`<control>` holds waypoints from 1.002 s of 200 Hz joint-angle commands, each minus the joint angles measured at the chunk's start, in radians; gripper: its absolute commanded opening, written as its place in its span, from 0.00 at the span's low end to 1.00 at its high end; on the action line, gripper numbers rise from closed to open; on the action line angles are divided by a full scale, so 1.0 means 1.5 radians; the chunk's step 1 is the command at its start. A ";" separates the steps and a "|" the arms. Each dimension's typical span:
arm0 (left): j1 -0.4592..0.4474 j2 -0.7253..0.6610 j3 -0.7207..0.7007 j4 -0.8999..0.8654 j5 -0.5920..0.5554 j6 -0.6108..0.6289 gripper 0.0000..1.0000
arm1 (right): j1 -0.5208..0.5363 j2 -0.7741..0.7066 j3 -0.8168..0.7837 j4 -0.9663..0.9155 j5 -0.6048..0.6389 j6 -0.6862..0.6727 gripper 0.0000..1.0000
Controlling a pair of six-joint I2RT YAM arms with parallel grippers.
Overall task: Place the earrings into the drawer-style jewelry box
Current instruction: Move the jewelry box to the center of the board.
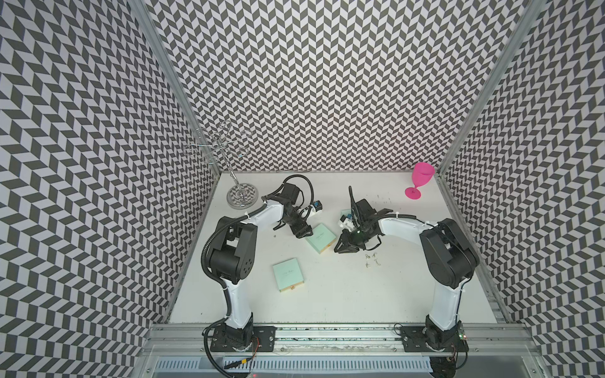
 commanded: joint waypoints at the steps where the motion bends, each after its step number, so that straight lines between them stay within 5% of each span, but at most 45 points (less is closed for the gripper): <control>1: 0.004 -0.010 -0.007 0.013 -0.011 -0.010 0.74 | -0.002 0.028 0.032 0.006 0.017 0.000 0.23; 63: 0.028 -0.072 -0.033 0.121 -0.041 -0.046 0.75 | -0.013 0.060 0.073 -0.020 0.037 -0.016 0.23; 109: 0.038 0.002 -0.027 0.130 -0.117 -0.012 0.74 | -0.015 0.102 0.128 -0.056 0.060 -0.035 0.23; 200: 0.030 0.040 0.021 0.037 -0.031 0.024 0.73 | -0.018 0.138 0.221 -0.118 0.098 -0.077 0.23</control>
